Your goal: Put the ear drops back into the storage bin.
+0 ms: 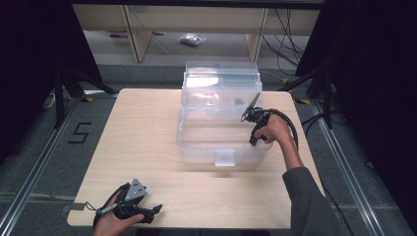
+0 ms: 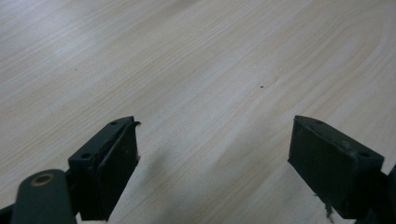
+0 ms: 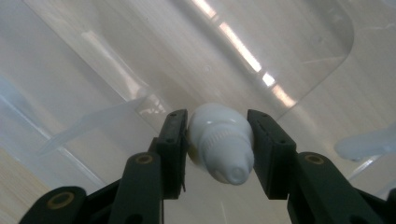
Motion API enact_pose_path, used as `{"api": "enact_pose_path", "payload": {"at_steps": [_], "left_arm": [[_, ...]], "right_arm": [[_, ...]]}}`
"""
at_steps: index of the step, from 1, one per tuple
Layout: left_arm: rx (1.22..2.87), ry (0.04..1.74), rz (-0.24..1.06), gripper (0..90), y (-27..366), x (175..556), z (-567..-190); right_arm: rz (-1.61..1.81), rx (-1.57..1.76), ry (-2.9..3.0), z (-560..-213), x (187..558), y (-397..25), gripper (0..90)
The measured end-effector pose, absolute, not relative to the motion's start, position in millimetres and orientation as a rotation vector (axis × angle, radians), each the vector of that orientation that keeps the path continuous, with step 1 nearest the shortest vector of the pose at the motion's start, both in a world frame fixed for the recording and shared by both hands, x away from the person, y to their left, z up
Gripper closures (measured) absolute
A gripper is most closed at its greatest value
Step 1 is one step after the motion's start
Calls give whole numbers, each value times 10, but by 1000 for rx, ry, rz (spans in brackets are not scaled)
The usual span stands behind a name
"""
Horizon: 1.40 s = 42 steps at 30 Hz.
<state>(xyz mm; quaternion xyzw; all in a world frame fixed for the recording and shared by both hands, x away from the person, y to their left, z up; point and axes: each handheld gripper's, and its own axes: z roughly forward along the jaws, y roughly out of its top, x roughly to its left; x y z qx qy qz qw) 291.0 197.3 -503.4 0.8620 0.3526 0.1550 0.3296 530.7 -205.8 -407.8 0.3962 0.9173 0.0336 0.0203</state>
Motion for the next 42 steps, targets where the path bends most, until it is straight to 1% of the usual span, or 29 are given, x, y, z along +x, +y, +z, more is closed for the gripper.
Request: {"api": "enact_pose_path", "payload": {"at_steps": [1,2,4,5,6,7,9,11,12,13,14,15,16,18,21,24,27,31,32,33,34,35,37,38,39,40,41,42], "left_arm": [[2276,916,408,152,1981,2911,-5023],[2253,933,390,151,1971,2905,-5032],[2274,924,415,152,1979,2909,-5027],[2225,954,400,151,1955,2906,-5050],[2226,939,398,151,1955,2902,-5046],[2277,910,403,151,1977,2910,-5030],[2229,941,404,151,1948,2902,-5050],[2245,931,406,151,1960,2906,-5041],[2227,943,407,151,1953,2905,-5048],[2234,935,399,151,1959,2903,-5042],[2277,910,403,151,1982,2911,-5026],[2280,909,406,151,1981,2912,-5027],[2228,941,405,151,1952,2902,-5048],[2282,906,407,152,1980,2911,-5024],[2231,939,407,151,1957,2905,-5046],[2229,940,406,151,1952,2902,-5046],[2249,928,405,151,1964,2907,-5040],[2229,939,403,151,1952,2901,-5046],[2279,907,404,152,1979,2909,-5026],[2279,907,404,151,1979,2909,-5026],[2228,940,406,152,1955,2905,-5046],[2229,940,406,152,1956,2906,-5047],[2230,940,405,151,1954,2905,-5047],[2227,940,402,151,1951,2902,-5047],[2276,909,403,151,1976,2908,-5027],[2276,909,403,151,1976,2909,-5027],[2271,913,408,152,1975,2911,-5030],[2229,940,407,151,1955,2905,-5046]], "right_arm": [[116,1240,2848,-4100,5311,-2062,602],[108,1255,2848,-4102,5311,-2059,602],[121,1228,2861,-4139,5326,-2086,602],[116,1269,2848,-4149,5312,-2080,602],[114,1278,2858,-4155,5309,-2081,602],[109,1248,2854,-4184,5320,-2106,601],[113,1258,2854,-4208,5316,-2109,602],[105,1281,2853,-4211,5308,-2100,601],[104,1276,2853,-4221,5312,-2103,602],[108,1235,2862,-4236,5326,-2121,601],[95,1224,2869,-4232,5334,-2122,602],[93,1273,2860,-4225,5318,-2098,601],[87,1284,2864,-4225,5317,-2095,601],[92,1292,2862,-4232,5318,-2090,602],[99,1269,2864,-4243,5327,-2093,601],[85,1209,2868,-4278,5354,-2110,601],[77,1232,2874,-4278,5353,-2083,602],[71,1248,2865,-4285,5351,-2054,601],[74,1268,2864,-4287,5348,-2045,601],[82,1224,2878,-4298,5359,-2062,601],[89,1203,2878,-4302,5366,-2063,601],[89,1256,2875,-4288,5352,-2033,601],[110,1202,2885,-4289,5369,-2041,601],[110,1237,2896,-4292,5370,-2040,601],[96,1261,2870,-4285,5356,-2030,600],[94,1262,2871,-4288,5360,-2032,600],[98,1266,2870,-4287,5361,-2032,600],[105,1276,2872,-4287,5359,-2030,600]]}}
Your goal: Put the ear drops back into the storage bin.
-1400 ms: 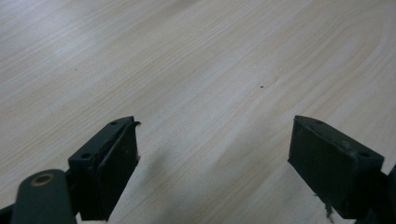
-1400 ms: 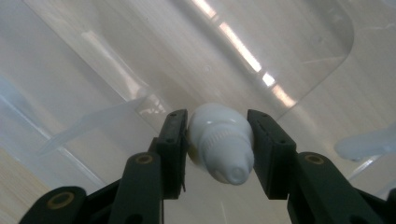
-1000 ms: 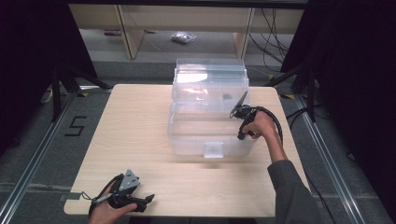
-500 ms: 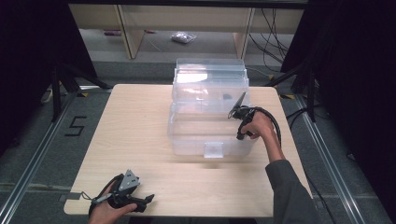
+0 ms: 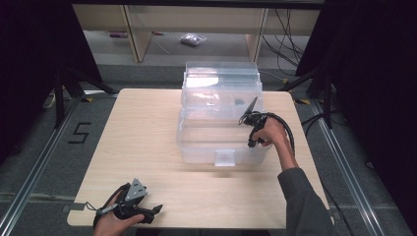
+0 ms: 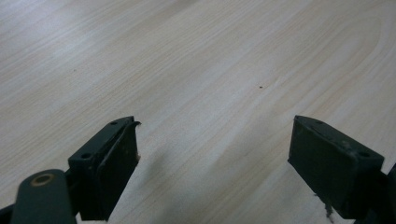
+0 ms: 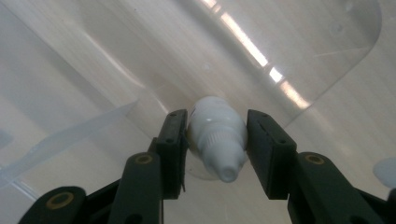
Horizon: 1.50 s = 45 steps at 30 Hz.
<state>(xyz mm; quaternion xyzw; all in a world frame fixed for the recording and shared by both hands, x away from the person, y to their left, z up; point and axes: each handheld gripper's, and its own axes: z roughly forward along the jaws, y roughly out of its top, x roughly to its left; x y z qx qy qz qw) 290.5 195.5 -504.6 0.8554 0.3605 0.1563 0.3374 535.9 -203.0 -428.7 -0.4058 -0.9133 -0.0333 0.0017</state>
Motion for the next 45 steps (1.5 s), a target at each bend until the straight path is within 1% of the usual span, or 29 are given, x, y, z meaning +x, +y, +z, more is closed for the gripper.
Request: {"api": "enact_pose_path", "payload": {"at_steps": [7,10,12,15,16,17,18,22,28,29,38,45], "left_arm": [[2231,938,408,151,1955,2904,-5044],[2232,937,407,151,1955,2904,-5043],[2232,938,407,151,1955,2904,-5044],[2236,932,398,151,1954,2901,-5042],[2278,910,404,151,1975,2908,-5027],[2275,912,408,151,1972,2909,-5030],[2231,940,405,151,1948,2901,-5048],[2235,939,405,151,1950,2903,-5049],[2236,936,395,151,1952,2902,-5046],[2274,913,401,151,1972,2909,-5032],[2276,914,404,151,1973,2910,-5034],[2272,916,404,152,1972,2908,-5034]], "right_arm": [[-82,-1264,-2906,-4296,5365,-2036,599],[-88,-1278,-2895,-4291,5357,-2033,585],[-149,-1269,-2880,-4270,5351,-2045,491],[-145,-1348,-2850,-4183,5319,-2015,393],[-175,-1336,-2866,-4168,5322,-2034,383],[-192,-1343,-2860,-4149,5319,-2044,378],[-196,-1351,-2853,-4136,5315,-2047,367],[-233,-1356,-2858,-4085,5303,-2072,335],[-290,-1355,-2870,-4031,5275,-2080,319],[-303,-1364,-2862,-4023,5266,-2076,319],[-364,-1346,-2882,-3962,5232,-2096,292],[-411,-1356,-2894,-3890,5175,-2097,248]]}}
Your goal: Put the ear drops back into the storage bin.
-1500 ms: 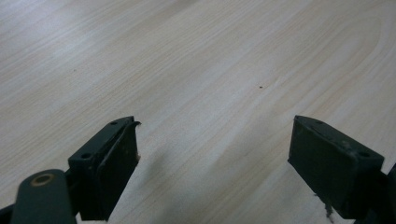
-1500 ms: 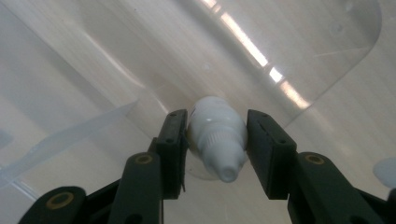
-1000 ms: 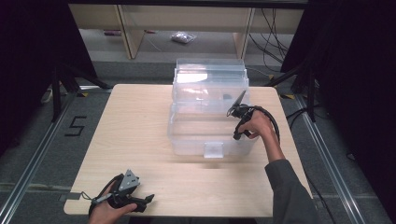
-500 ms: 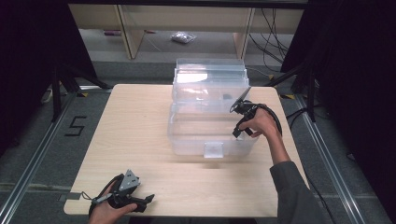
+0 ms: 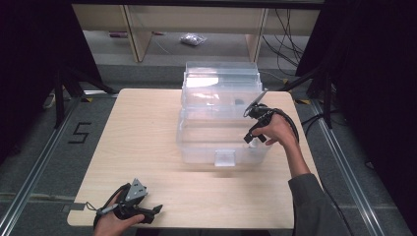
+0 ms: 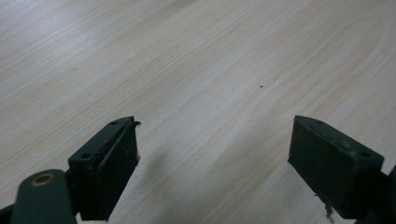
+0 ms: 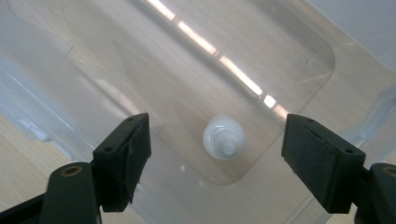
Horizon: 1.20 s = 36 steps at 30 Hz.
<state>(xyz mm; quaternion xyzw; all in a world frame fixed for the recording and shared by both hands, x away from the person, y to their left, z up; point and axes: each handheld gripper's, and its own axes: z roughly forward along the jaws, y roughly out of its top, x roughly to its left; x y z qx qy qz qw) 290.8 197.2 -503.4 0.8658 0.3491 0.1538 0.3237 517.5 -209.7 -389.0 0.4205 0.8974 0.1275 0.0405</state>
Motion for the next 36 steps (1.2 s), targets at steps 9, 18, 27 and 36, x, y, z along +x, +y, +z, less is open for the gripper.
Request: {"api": "enact_pose_path", "payload": {"at_steps": [9,18,27,36], "left_arm": [[2272,915,404,151,1974,2910,-5034],[2272,918,402,151,1973,2910,-5037],[2271,918,404,151,1973,2910,-5036],[2271,919,404,151,1972,2910,-5037]], "right_arm": [[412,1242,2733,-3810,5077,-2055,239],[457,1222,2727,-3805,4987,-2023,227],[498,1223,2700,-3764,4892,-2033,221],[543,1207,2681,-3683,4780,-2076,223]]}}
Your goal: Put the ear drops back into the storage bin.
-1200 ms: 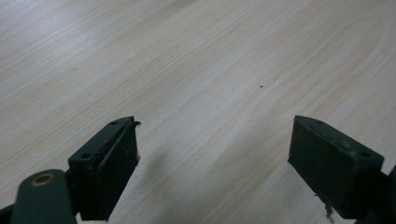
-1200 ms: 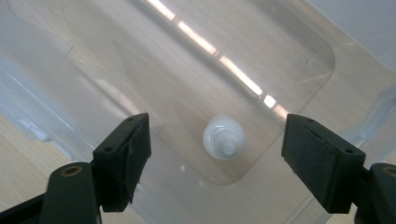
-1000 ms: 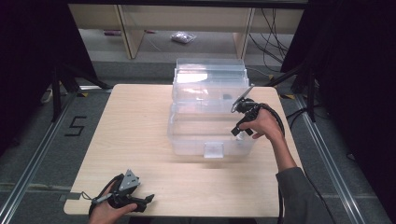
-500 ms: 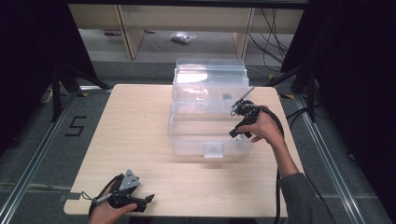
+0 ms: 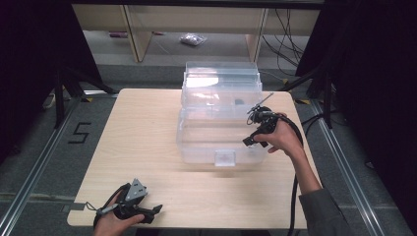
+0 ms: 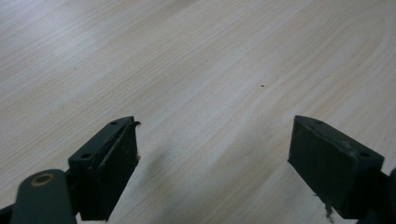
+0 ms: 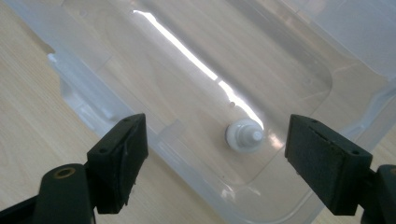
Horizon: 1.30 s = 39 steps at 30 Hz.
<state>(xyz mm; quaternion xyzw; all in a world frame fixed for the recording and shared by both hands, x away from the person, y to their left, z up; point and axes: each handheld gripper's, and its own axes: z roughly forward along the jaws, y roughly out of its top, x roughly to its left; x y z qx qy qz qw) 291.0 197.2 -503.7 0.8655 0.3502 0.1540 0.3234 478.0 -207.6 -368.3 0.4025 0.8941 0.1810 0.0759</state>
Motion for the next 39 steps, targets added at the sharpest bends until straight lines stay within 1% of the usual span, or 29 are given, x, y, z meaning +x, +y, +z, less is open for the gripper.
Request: {"api": "enact_pose_path", "payload": {"at_steps": [5,7,8,15,17,19,21,22,23,34,36,38,39], "left_arm": [[2230,946,410,151,1949,2904,-5056],[2232,944,405,151,1950,2904,-5055],[2273,918,405,152,1972,2911,-5039],[2272,920,406,151,1970,2909,-5039],[2231,946,411,151,1947,2904,-5057],[2226,950,410,151,1948,2903,-5057],[2274,920,407,151,1973,2910,-5039],[2271,924,410,151,1969,2913,-5045],[2227,951,410,151,1946,2905,-5061],[2230,953,411,151,1950,2904,-5059],[2278,923,409,151,1978,2914,-5039],[2222,962,406,151,1946,2902,-5064],[2228,949,410,152,1948,2903,-5058]], "right_arm": [[564,1193,2673,-3655,4709,-2097,225],[576,1187,2669,-3642,4684,-2111,225],[580,1196,2670,-3636,4666,-2114,224],[619,1181,2659,-3659,4535,-2156,223],[642,1165,2664,-3673,4501,-2161,222],[678,1178,2655,-3672,4458,-2166,221],[716,1158,2643,-3671,4423,-2184,218],[731,1166,2639,-3668,4394,-2187,217],[744,1169,2635,-3675,4374,-2191,217],[795,1155,2631,-3766,4174,-2234,214],[795,1178,2621,-3777,4126,-2225,213],[816,1135,2632,-3793,4123,-2244,213],[811,1156,2609,-3793,4091,-2235,213]]}}
